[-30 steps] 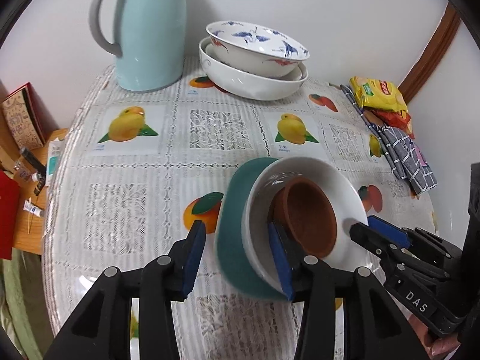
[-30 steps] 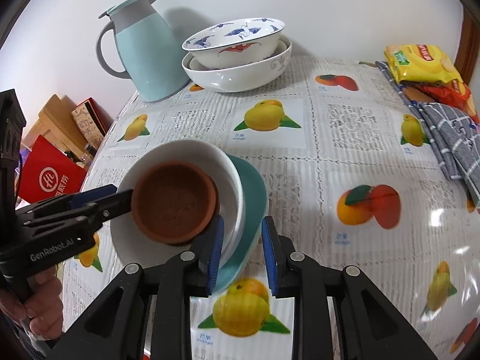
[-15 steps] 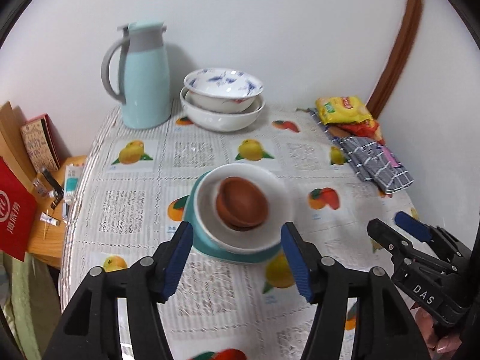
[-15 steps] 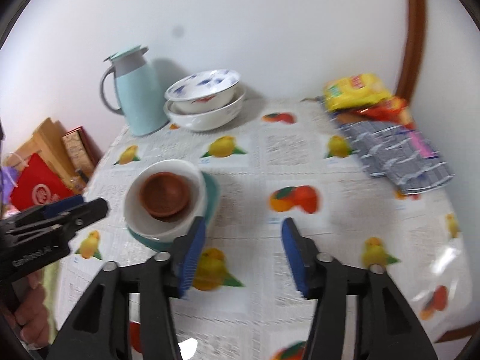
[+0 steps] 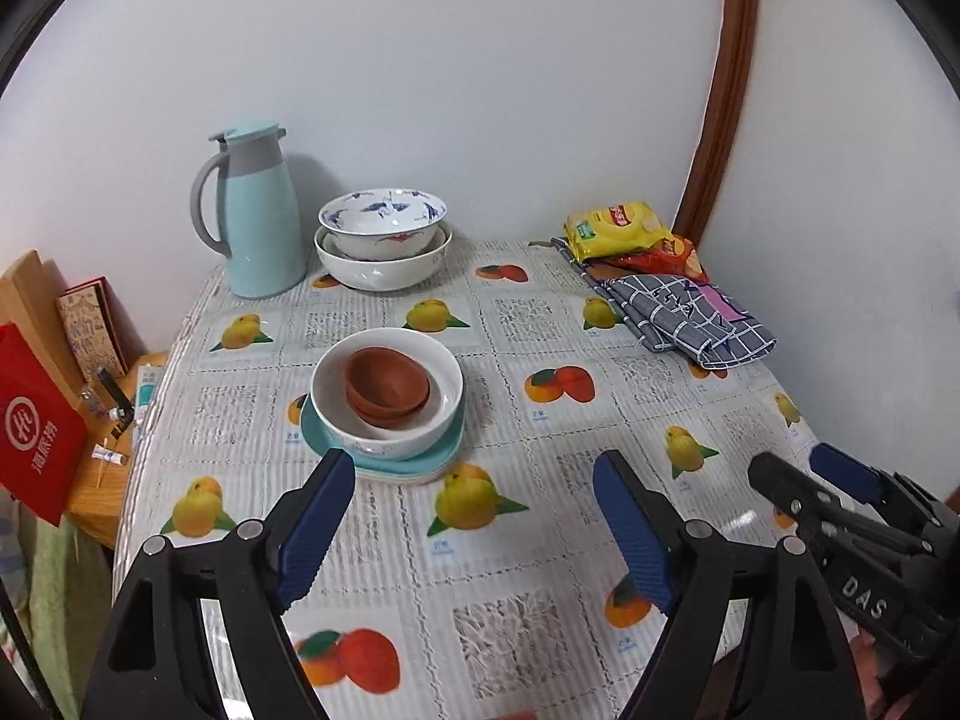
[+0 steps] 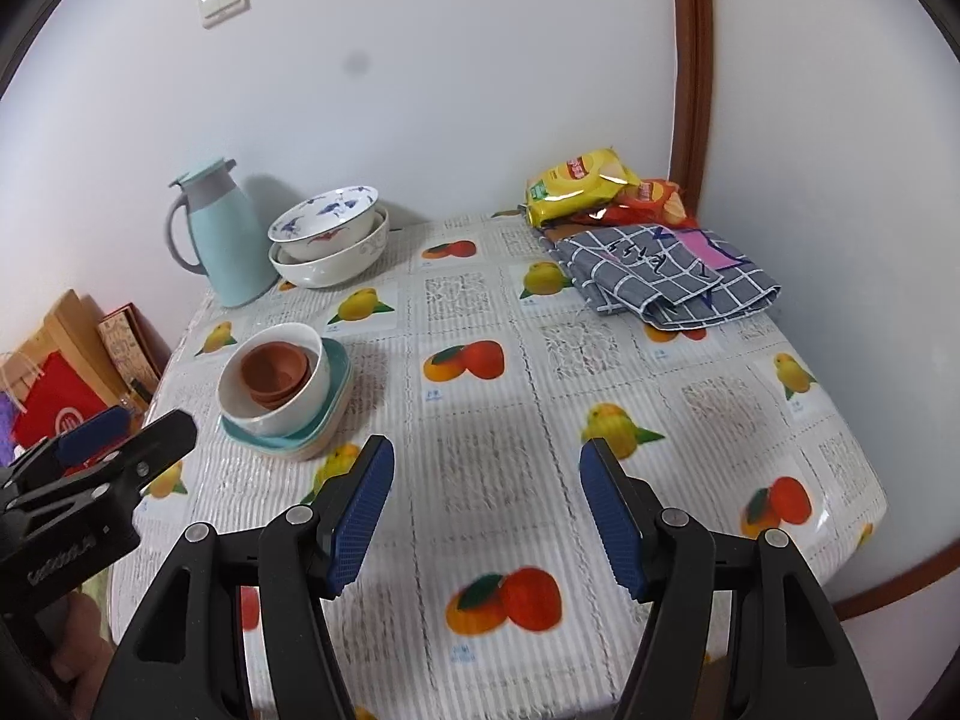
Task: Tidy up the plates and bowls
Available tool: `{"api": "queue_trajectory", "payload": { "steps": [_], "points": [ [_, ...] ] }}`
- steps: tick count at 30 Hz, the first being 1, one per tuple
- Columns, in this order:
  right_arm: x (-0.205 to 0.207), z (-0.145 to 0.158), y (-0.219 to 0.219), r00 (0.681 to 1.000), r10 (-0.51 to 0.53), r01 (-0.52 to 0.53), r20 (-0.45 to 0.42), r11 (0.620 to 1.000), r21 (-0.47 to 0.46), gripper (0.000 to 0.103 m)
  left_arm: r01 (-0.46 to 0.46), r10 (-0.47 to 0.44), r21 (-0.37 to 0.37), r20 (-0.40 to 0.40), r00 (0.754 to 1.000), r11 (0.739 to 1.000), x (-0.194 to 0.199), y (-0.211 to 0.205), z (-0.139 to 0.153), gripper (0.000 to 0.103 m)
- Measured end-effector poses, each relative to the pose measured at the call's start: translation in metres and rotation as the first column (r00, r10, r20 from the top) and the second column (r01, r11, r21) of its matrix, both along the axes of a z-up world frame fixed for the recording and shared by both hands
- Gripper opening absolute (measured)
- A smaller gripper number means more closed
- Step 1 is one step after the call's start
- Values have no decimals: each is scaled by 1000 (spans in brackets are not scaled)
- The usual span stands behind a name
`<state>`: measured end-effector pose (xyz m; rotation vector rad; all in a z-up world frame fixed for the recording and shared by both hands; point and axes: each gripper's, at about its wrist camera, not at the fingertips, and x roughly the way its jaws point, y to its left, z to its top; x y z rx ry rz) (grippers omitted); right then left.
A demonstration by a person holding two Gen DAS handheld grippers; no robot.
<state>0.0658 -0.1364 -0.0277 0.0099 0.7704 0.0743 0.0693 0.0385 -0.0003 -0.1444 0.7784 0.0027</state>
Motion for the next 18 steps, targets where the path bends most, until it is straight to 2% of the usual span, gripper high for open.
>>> {"api": "queue_trajectory", "payload": {
  "steps": [4, 9, 18],
  "points": [
    [-20, 2, -2, 999, 10, -9, 30, 999, -31, 82, 2, -2, -2, 9, 1000, 1000, -19, -10, 2, 88],
    [-37, 6, -6, 999, 14, -13, 49, 999, -31, 84, -26, 26, 1, 19, 999, 1000, -34, -12, 5, 92],
    [-45, 6, -9, 999, 10, -9, 40, 1000, -22, 84, -23, 23, 8, 15, 1000, 1000, -40, -15, 6, 92]
  ]
}}
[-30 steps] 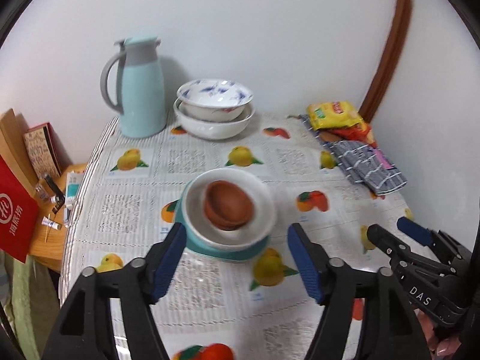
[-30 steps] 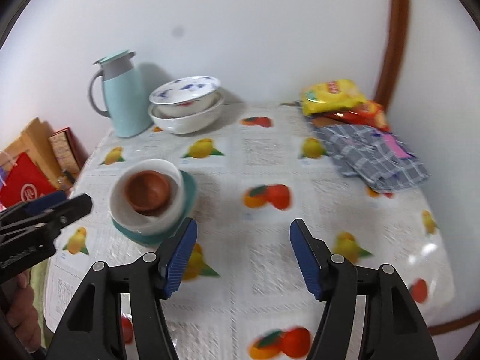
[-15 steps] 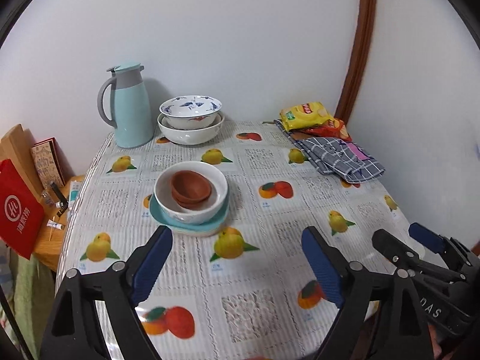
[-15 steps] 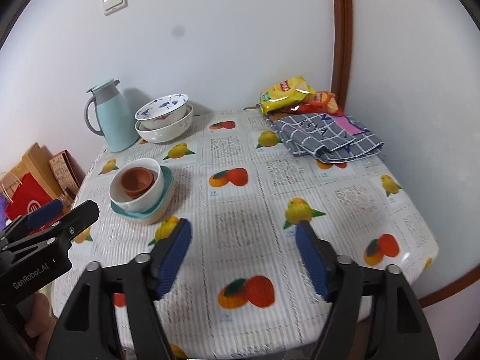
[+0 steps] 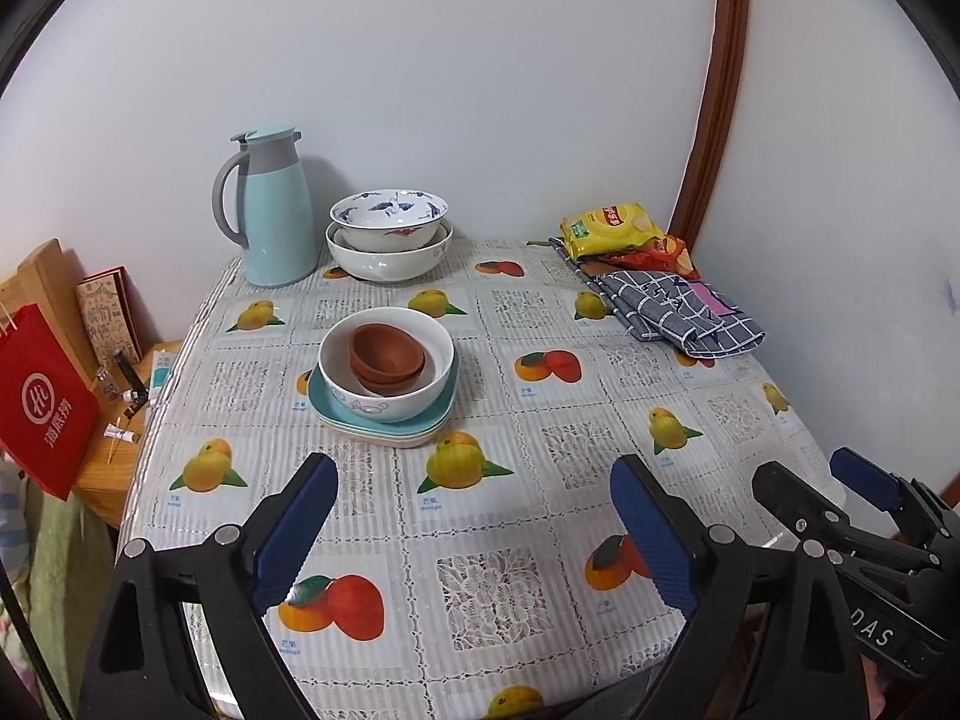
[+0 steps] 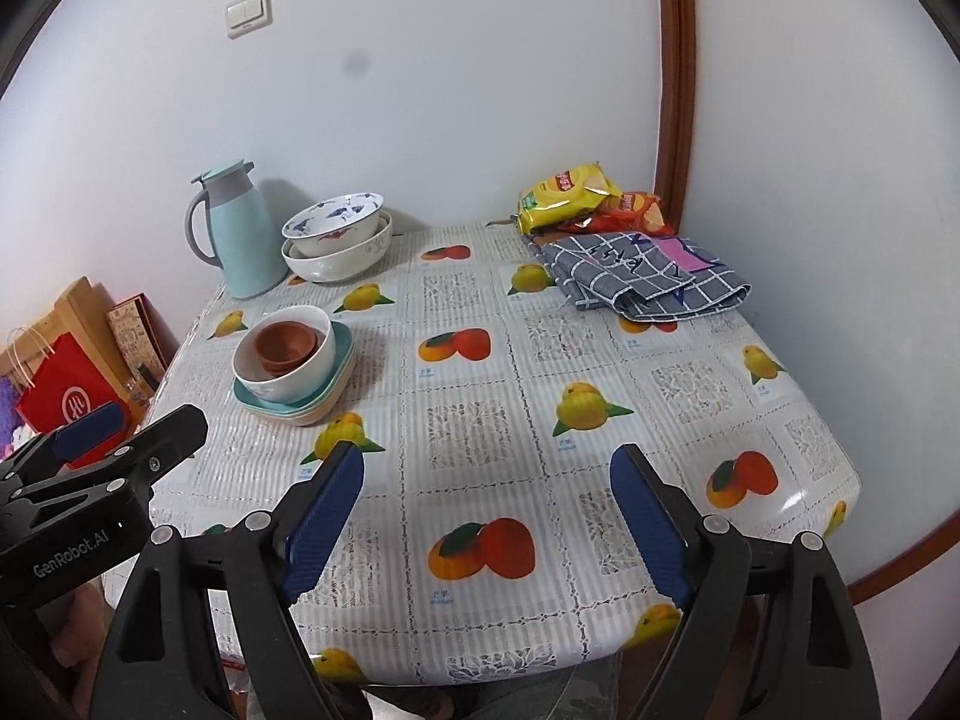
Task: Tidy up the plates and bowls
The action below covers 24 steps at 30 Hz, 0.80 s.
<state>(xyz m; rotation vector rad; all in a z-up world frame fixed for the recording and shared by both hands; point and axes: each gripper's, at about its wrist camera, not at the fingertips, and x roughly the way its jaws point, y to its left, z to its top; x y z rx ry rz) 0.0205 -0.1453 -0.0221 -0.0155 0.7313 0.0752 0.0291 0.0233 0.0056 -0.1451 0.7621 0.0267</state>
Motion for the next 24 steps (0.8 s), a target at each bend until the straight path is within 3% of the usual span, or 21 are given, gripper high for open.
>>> {"api": "queue_trajectory", "payload": {
  "steps": [24],
  "points": [
    [-1, -3, -2, 1000, -7, 7, -5, 1000, 17, 84, -6, 6, 24, -11, 1000, 1000, 0, -3, -1, 92]
  ]
}}
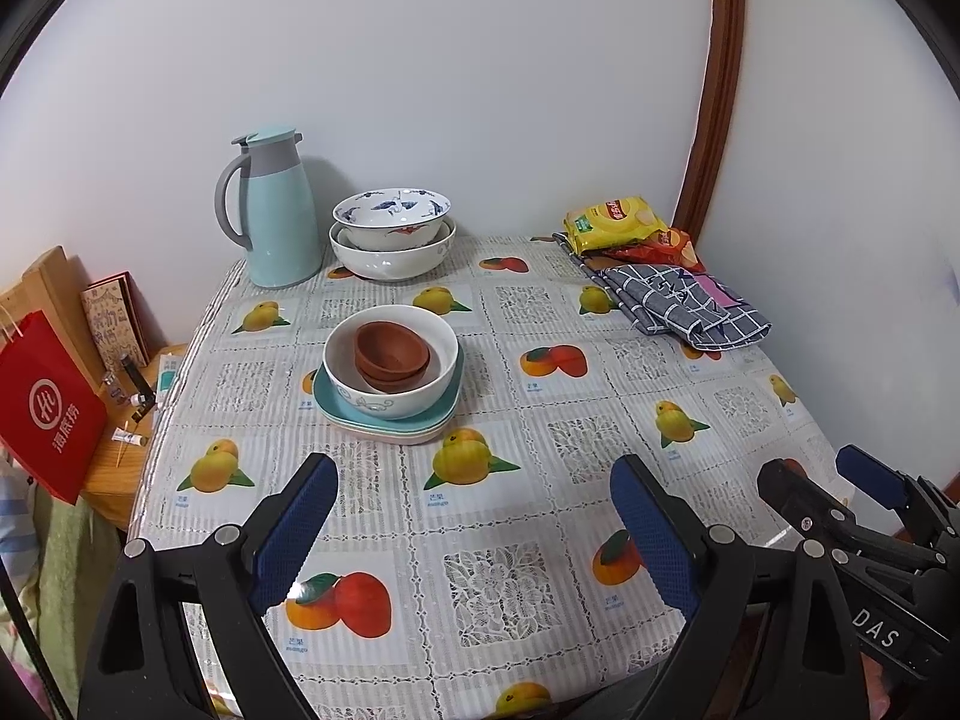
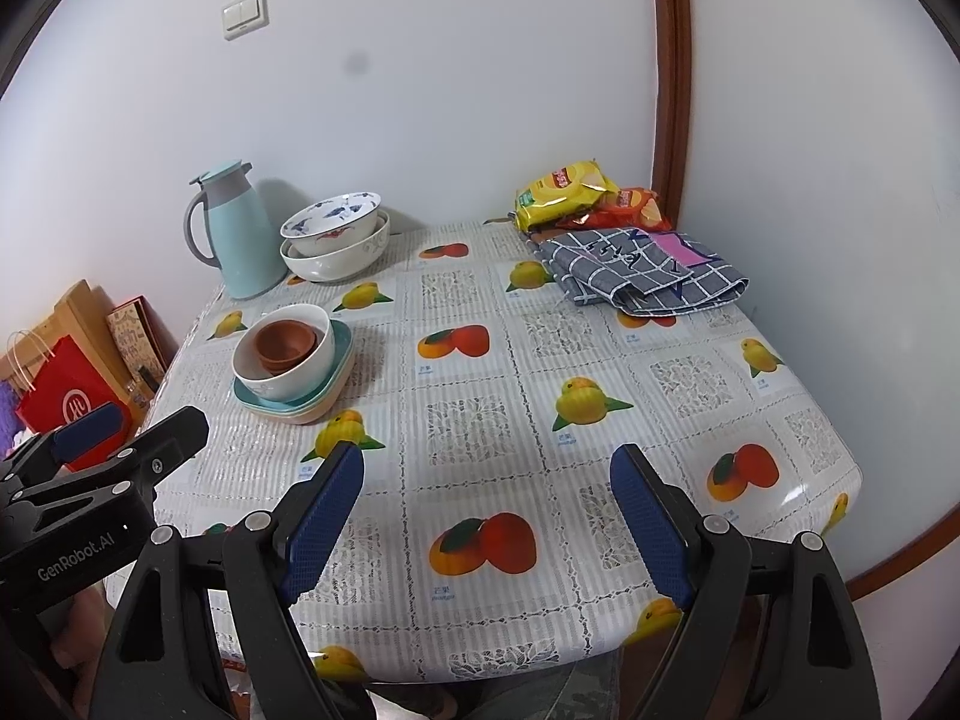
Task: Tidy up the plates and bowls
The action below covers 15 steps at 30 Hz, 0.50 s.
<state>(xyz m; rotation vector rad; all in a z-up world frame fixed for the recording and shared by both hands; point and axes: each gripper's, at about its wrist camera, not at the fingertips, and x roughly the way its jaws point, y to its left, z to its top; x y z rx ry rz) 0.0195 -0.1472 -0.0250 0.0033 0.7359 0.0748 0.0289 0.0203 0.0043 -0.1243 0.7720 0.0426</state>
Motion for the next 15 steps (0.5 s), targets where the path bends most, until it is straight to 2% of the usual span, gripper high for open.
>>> {"api": "queue_trajectory", "payload": {
  "steps": [15],
  "points": [
    [-1, 0, 0, 1000, 2, -2, -3, 1000, 5, 84, 4, -4, 13, -6, 1000, 1000, 2, 0, -1, 92]
  ]
}}
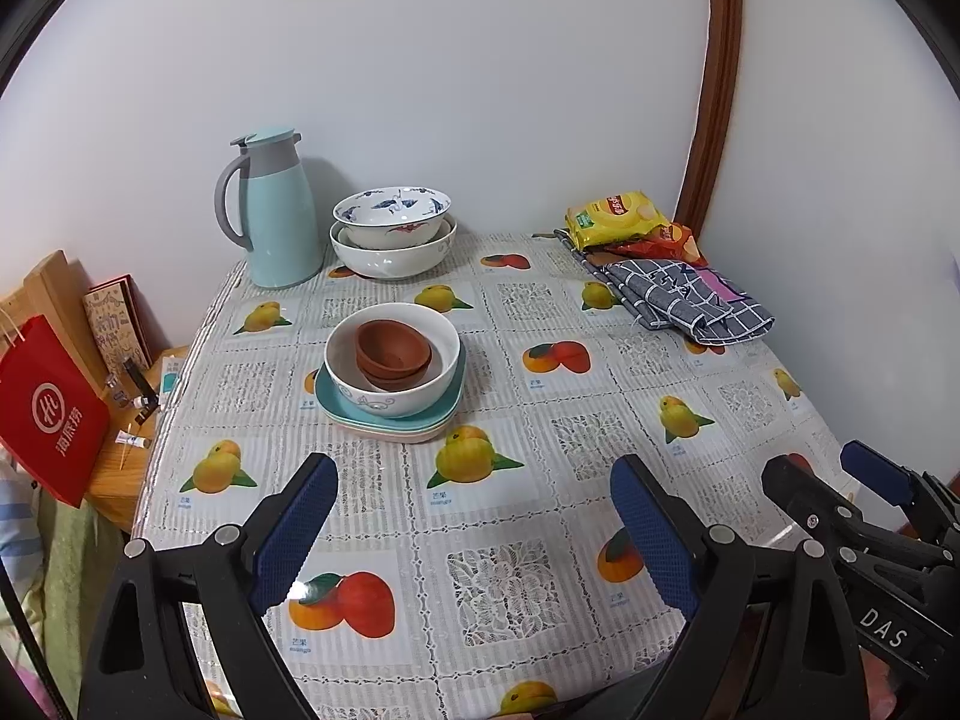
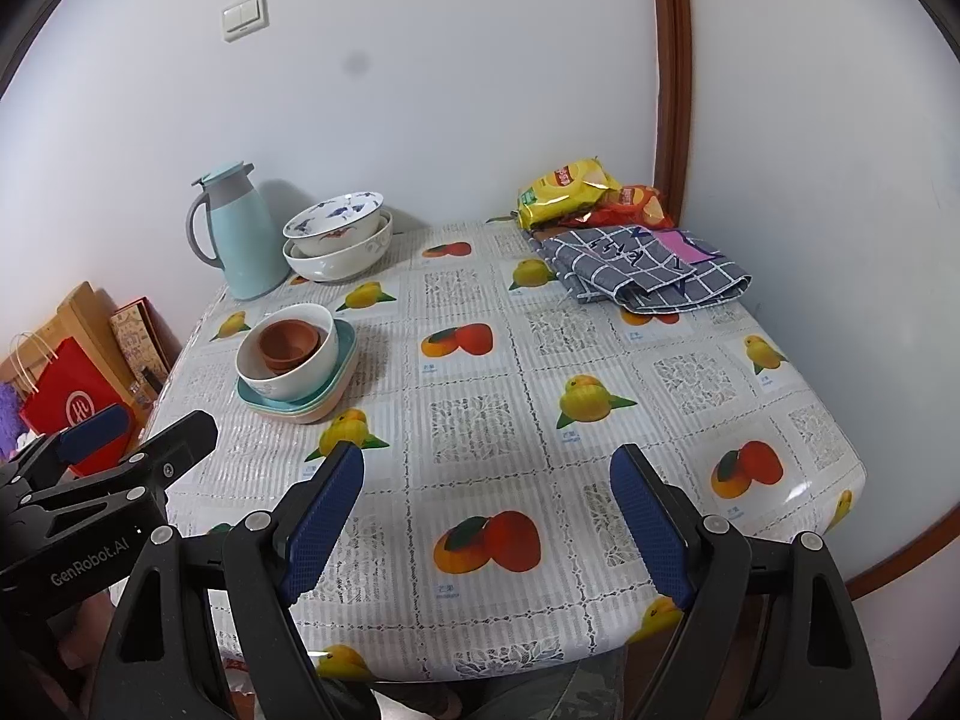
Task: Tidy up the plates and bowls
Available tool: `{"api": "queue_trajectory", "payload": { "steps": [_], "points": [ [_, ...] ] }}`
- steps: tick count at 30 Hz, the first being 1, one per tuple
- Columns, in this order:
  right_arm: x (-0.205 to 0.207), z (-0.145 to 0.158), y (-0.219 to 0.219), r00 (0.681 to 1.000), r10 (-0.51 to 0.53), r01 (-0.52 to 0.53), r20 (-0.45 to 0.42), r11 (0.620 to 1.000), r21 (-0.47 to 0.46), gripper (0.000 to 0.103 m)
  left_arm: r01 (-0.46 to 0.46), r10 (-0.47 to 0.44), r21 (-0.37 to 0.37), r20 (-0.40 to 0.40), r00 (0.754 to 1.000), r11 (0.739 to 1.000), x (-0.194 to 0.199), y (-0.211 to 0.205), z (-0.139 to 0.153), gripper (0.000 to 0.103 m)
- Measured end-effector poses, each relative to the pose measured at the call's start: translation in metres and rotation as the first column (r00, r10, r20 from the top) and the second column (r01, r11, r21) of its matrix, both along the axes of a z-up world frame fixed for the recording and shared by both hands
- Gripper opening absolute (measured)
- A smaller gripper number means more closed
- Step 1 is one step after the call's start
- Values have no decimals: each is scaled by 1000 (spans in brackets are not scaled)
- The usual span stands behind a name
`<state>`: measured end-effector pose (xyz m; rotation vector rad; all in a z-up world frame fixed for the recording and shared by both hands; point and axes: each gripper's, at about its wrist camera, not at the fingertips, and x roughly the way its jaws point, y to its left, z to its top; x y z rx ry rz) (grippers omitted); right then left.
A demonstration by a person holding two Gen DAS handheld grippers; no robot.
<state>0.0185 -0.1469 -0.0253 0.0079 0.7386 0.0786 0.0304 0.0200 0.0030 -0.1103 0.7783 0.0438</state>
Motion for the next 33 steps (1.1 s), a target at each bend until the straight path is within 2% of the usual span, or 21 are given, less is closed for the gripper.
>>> {"api": "queue_trajectory", "payload": {
  "steps": [24, 33],
  "points": [
    [0, -1, 1, 1000, 14, -14, 1, 1000, 15, 84, 1, -1, 8, 10, 1000, 1000, -2, 4, 1, 92],
    [8, -11, 1, 999, 26, -25, -19, 999, 25, 84, 2, -2, 16, 19, 1000, 1000, 3, 5, -1, 92]
  ]
}}
